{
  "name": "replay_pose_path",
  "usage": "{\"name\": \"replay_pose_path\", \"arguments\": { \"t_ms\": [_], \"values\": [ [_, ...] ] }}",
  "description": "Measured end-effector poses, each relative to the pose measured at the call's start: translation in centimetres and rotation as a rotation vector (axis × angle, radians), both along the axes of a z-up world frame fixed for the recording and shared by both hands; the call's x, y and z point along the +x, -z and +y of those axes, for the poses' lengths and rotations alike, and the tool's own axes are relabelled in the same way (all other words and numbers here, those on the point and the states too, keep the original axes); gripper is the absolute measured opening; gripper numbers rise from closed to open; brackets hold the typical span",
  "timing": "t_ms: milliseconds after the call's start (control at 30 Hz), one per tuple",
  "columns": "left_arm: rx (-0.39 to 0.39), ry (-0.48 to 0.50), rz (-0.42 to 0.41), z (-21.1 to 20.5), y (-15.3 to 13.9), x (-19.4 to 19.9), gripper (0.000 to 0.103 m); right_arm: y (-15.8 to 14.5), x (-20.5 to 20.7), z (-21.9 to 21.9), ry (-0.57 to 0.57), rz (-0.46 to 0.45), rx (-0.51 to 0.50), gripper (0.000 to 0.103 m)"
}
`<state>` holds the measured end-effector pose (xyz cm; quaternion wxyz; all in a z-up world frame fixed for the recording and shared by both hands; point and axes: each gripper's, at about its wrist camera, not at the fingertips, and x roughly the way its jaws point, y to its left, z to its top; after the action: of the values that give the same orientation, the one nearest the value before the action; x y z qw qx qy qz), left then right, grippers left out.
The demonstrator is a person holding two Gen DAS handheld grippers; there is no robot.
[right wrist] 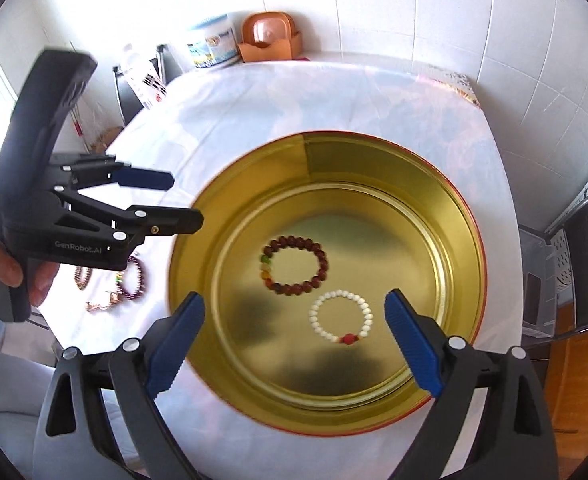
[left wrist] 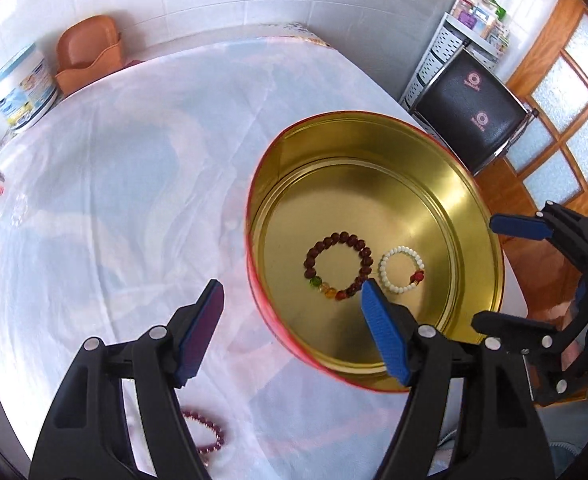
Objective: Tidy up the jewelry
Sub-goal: 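Open both tools to drop the bracelets into the tin, withdraw, then grasp a silver ring with the left tool while the right tool grasps another ring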
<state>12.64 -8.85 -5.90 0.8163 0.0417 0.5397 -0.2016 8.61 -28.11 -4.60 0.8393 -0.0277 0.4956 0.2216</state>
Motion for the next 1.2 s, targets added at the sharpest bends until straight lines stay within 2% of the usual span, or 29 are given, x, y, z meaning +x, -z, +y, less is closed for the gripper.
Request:
{"name": "replay_pose_path", "arguments": {
  "t_ms": [167, 333, 467, 567, 767, 1067, 1133, 1200],
  "values": [
    [0.011, -0.138, -0.01, 4.9, -1.3, -3.9, 0.07, -1.7, -2.2, 1.4, -0.028, -0.029, 0.057, 0.092],
    [0.016, -0.283, -0.015, 9.8, -2.7, -7.9, 0.07, -3.6, -4.0, 4.5, -0.129, -0.081, 0.122, 0.092],
    [0.027, -0.373, 0.008, 13.2, -2.5, -9.9, 0.07, -4.2, -4.5, 7.9, -0.218, -0.083, 0.143, 0.092],
    [0.043, -0.404, 0.023, 15.3, -1.7, -10.3, 0.07, -3.8, -4.6, 10.6, -0.271, -0.081, 0.132, 0.092],
    [0.078, -0.361, 0.025, 18.6, 1.3, -8.4, 0.07, -1.6, -2.6, 16.5, -0.335, -0.054, 0.098, 0.092],
    [0.091, -0.18, 0.037, 21.4, 7.7, -2.8, 0.07, 6.4, 3.5, 24.0, -0.245, 0.076, -0.018, 0.092],
    [0.102, -0.133, 0.03, 21.6, 8.8, -2.3, 0.07, 8.0, 4.5, 24.7, -0.238, 0.101, -0.035, 0.081],
    [0.109, -0.075, 0.017, 21.5, 9.5, -2.2, 0.07, 9.2, 5.3, 25.3, -0.244, 0.126, -0.055, 0.077]
  ]
}}
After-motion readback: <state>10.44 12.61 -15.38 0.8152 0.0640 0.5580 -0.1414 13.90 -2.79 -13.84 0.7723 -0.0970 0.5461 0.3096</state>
